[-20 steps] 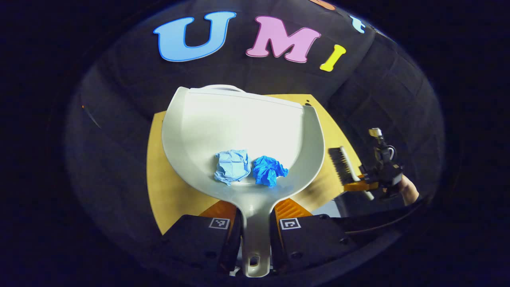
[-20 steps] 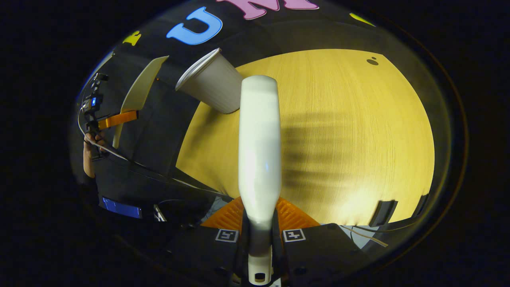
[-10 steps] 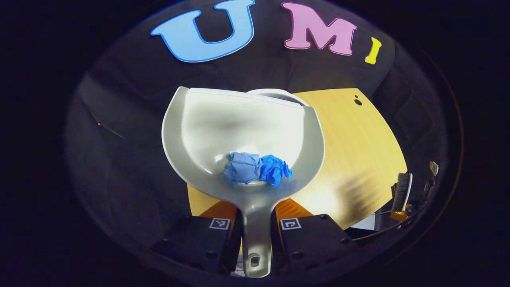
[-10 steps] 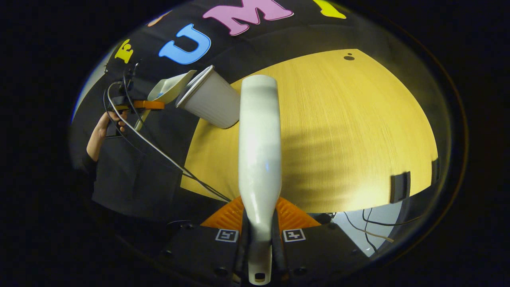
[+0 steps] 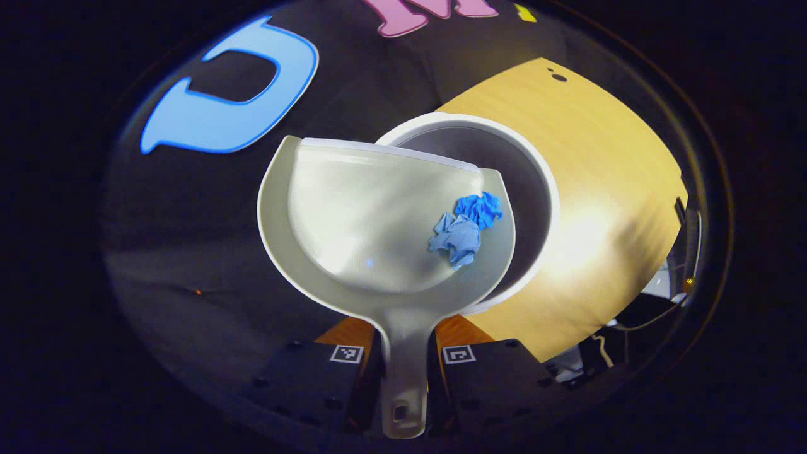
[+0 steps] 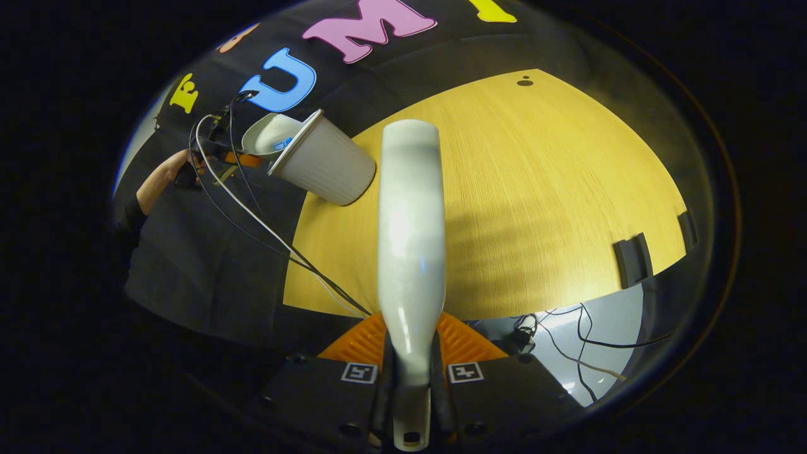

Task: Pick up the small broom and dustpan from the desktop, sweep the trash into the dustpan with the broom, and then empty the trash into the garbage bin.

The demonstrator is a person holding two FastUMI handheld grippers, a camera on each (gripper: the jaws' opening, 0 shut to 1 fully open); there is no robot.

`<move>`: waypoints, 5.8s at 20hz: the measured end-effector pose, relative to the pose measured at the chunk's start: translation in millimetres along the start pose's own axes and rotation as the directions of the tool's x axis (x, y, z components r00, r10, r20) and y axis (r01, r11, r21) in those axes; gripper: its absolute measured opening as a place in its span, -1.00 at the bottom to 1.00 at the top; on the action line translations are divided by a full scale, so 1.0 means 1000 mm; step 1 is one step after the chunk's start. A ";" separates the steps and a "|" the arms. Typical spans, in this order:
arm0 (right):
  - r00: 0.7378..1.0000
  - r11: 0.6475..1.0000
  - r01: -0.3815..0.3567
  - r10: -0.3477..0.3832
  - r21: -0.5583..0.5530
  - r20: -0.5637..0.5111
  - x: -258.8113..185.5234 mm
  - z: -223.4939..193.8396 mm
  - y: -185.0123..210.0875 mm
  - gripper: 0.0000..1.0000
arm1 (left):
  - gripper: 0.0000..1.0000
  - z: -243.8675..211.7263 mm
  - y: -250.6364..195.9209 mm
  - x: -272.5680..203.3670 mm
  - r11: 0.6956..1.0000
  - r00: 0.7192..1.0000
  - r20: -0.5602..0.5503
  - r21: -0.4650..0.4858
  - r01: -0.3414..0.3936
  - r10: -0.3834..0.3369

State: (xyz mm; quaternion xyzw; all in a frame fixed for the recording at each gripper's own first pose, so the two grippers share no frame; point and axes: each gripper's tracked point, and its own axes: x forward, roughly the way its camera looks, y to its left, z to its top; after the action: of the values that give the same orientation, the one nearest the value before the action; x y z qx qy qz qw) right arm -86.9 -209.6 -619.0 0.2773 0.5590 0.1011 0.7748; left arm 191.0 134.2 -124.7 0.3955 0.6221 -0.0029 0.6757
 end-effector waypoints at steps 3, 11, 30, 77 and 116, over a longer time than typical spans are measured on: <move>1.000 1.000 0.004 -0.004 0.015 0.000 -0.001 -0.005 -0.005 -0.48 | -0.42 0.009 0.004 -0.007 0.984 0.995 -0.015 0.150 -0.093 0.096; 1.000 0.999 0.024 -0.024 0.045 0.004 0.004 -0.010 -0.016 -0.48 | -0.41 0.010 0.008 -0.008 0.953 0.981 -0.001 0.236 -0.188 0.194; 0.990 0.997 0.010 -0.022 0.080 0.142 0.026 0.117 -0.004 -0.48 | -0.42 0.106 -0.230 -0.043 0.816 0.718 0.643 -0.246 0.523 -0.266; 0.985 0.969 0.165 -0.170 -0.181 -0.008 0.046 0.115 -0.002 0.98 | 0.58 0.073 -0.363 0.048 0.555 0.804 0.470 -0.584 0.592 -0.363; 0.586 0.850 0.315 0.176 -0.422 0.791 -0.166 0.234 0.169 0.95 | 0.52 0.024 -0.193 -0.197 0.596 0.375 0.798 -0.602 0.532 0.471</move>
State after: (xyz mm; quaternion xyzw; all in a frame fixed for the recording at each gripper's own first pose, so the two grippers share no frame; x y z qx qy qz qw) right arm 95.9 -221.3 -341.2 0.0485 0.1074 0.0797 0.9898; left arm 71.1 -107.3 -62.7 -0.0429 0.0663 0.0416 0.9960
